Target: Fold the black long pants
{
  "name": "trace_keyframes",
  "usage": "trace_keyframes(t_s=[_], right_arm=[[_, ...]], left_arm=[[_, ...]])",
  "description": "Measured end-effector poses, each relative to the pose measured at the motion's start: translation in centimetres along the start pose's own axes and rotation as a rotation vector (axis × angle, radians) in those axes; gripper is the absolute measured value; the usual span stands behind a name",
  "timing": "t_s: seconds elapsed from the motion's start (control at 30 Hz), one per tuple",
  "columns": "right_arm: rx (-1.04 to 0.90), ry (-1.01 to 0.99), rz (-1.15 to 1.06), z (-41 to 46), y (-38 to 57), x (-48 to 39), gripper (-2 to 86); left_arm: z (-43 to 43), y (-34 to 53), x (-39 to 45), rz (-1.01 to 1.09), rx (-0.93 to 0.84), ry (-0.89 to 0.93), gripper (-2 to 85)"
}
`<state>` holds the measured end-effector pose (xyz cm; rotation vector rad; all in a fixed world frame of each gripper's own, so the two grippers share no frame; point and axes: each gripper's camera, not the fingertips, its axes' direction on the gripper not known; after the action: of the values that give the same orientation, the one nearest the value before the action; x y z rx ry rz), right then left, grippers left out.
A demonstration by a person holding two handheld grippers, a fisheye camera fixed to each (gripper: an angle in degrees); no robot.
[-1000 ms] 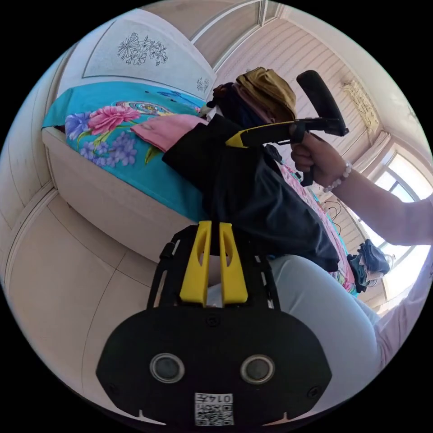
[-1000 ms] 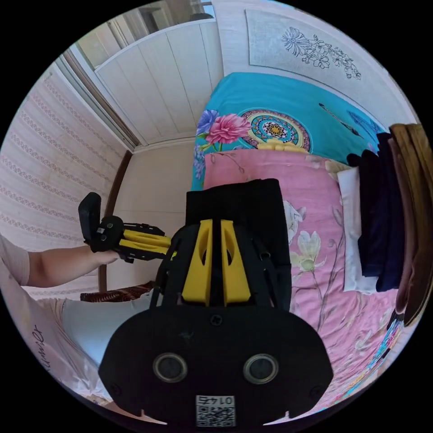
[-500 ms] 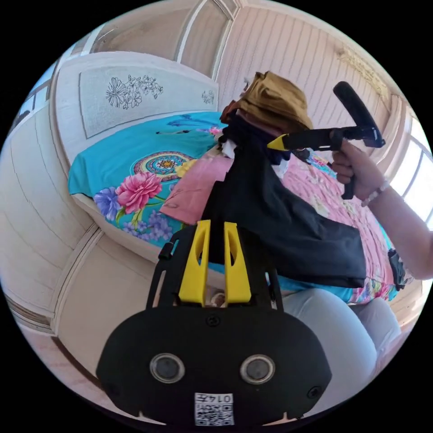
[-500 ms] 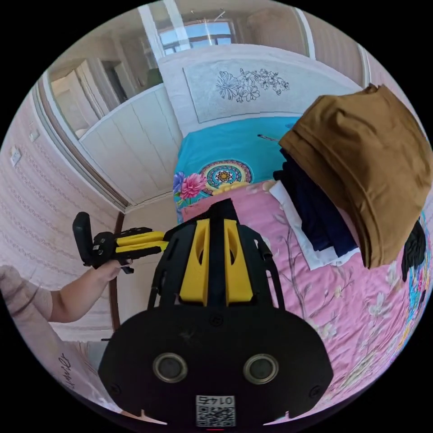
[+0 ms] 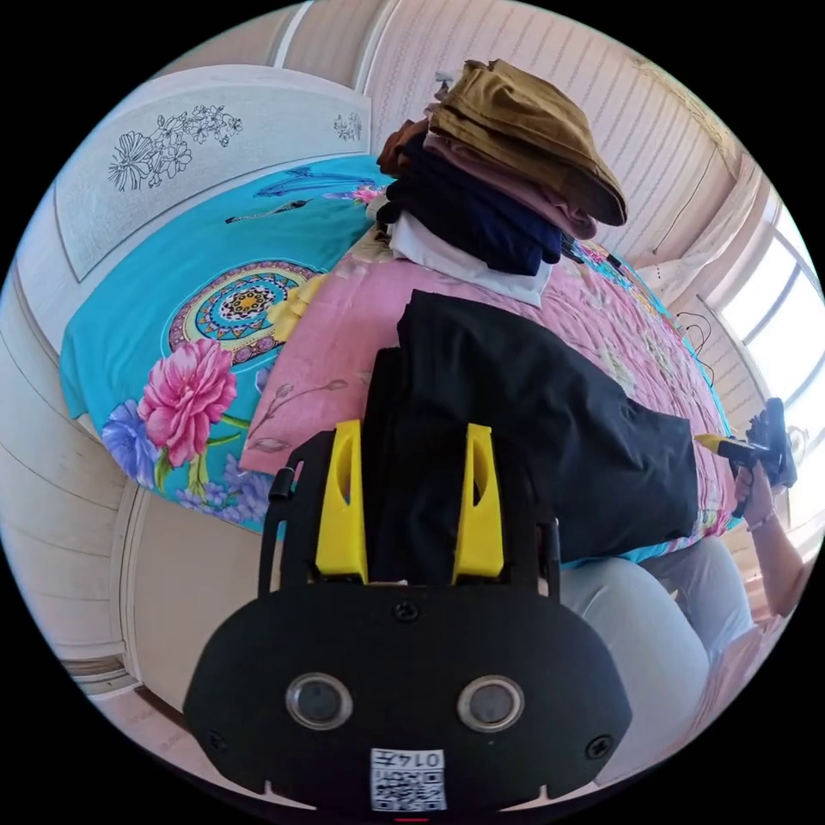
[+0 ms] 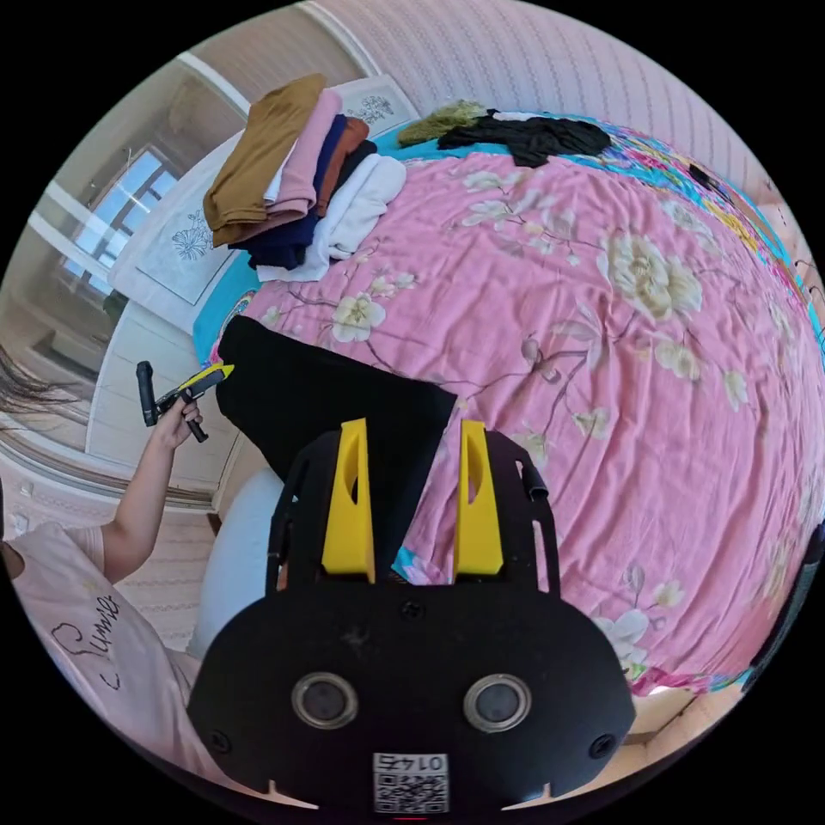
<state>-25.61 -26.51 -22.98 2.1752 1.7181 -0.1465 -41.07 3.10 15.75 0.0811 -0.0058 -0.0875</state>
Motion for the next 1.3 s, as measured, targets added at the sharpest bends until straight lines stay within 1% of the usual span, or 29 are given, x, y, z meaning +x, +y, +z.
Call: trace_keyframes(t_s=[0.07,0.13,0.17,0.2,0.27,0.37,0.43,0.47,0.6,0.73,0.8,0.83,0.87,0.9,0.97,1.0,1.03,1.07,1.1,1.13,1.2,1.23,1.27,1.3], right_arm=[[0.020,-0.042,0.012,0.7,0.9,1.4,14.0],[0.020,-0.100,0.020,2.1,1.0,2.7,13.2],[-0.019,-0.133,0.013,3.2,0.9,3.3,10.7],[-0.047,-0.137,0.008,3.9,0.8,3.7,7.7],[-0.030,-0.165,-0.049,3.5,1.0,4.0,3.9],[-0.036,-0.230,-0.091,2.1,1.2,6.1,2.5],[-0.025,-0.271,-0.094,1.0,1.3,7.9,2.1],[-0.018,-0.255,-0.098,0.0,1.5,9.1,2.0],[-0.008,-0.134,-0.085,-4.2,2.6,14.3,1.8],[-0.011,-0.030,-0.002,-8.6,4.8,19.9,1.9],[-0.037,0.037,0.072,-10.5,6.3,23.7,2.1],[-0.042,0.062,0.093,-10.7,6.7,24.5,2.1],[-0.059,0.137,0.143,-10.8,7.3,26.1,2.1],[-0.075,0.211,0.186,-10.8,7.9,27.1,2.0],[-0.064,0.244,0.172,-11.2,8.6,27.0,1.4],[-0.029,0.265,0.117,-11.4,9.0,25.6,1.0],[-0.008,0.279,0.073,-11.4,9.2,24.6,0.7],[0.025,0.312,-0.016,-10.9,9.4,22.4,0.4],[0.027,0.331,-0.114,-9.7,9.3,20.2,0.1],[0.017,0.337,-0.157,-8.9,9.1,19.1,0.0],[0.003,0.320,-0.278,-5.5,8.0,15.6,-0.3],[0.008,0.306,-0.297,-4.8,7.7,15.0,-0.3],[0.006,0.275,-0.320,-3.4,7.0,14.0,-0.3],[-0.005,0.246,-0.325,-2.2,6.2,13.4,-0.4]], left_arm=[[0.6,-0.1,0.6,0.023,-0.004,-0.002,15.4],[1.1,-0.1,1.5,0.046,-0.019,0.001,11.0],[1.2,-0.1,1.9,0.052,-0.025,0.023,7.2],[1.2,-0.2,2.1,0.051,-0.029,0.043,5.3],[1.4,-0.4,3.2,0.040,-0.047,0.041,4.6],[1.8,-0.7,7.3,0.128,-0.050,-0.057,4.3],[1.9,-0.9,9.8,0.166,-0.020,-0.037,4.2],[2.0,-1.0,10.7,0.174,-0.010,-0.018,4.2],[4.6,-2.1,19.0,0.286,0.004,0.079,4.2],[10.2,-3.0,27.7,0.323,-0.027,0.199,5.1],[13.0,-2.9,30.8,0.331,-0.059,0.199,6.1],[14.8,-2.7,32.4,0.347,-0.088,0.163,7.1],[16.0,-2.5,33.4,0.346,-0.110,0.123,7.8],[16.2,-2.4,33.7,0.349,-0.105,0.121,8.0],[15.5,-1.9,34.1,0.367,-0.070,0.117,8.8],[15.2,-1.8,34.2,0.381,-0.053,0.094,8.5],[14.3,-1.3,34.6,0.422,-0.003,-0.001,8.1],[13.9,-1.0,34.8,0.437,0.025,-0.069,7.8],[13.1,-0.4,35.5,0.468,0.076,-0.194,7.2],[12.4,0.2,36.5,0.507,0.117,-0.254,6.2],[11.8,1.1,38.8,0.597,0.151,-0.194,4.1],[11.8,1.8,41.0,0.654,0.159,-0.105,2.4],[12.0,2.2,42.2,0.678,0.157,-0.055,1.5],[12.9,3.1,44.9,0.704,0.141,0.058,0.2]])
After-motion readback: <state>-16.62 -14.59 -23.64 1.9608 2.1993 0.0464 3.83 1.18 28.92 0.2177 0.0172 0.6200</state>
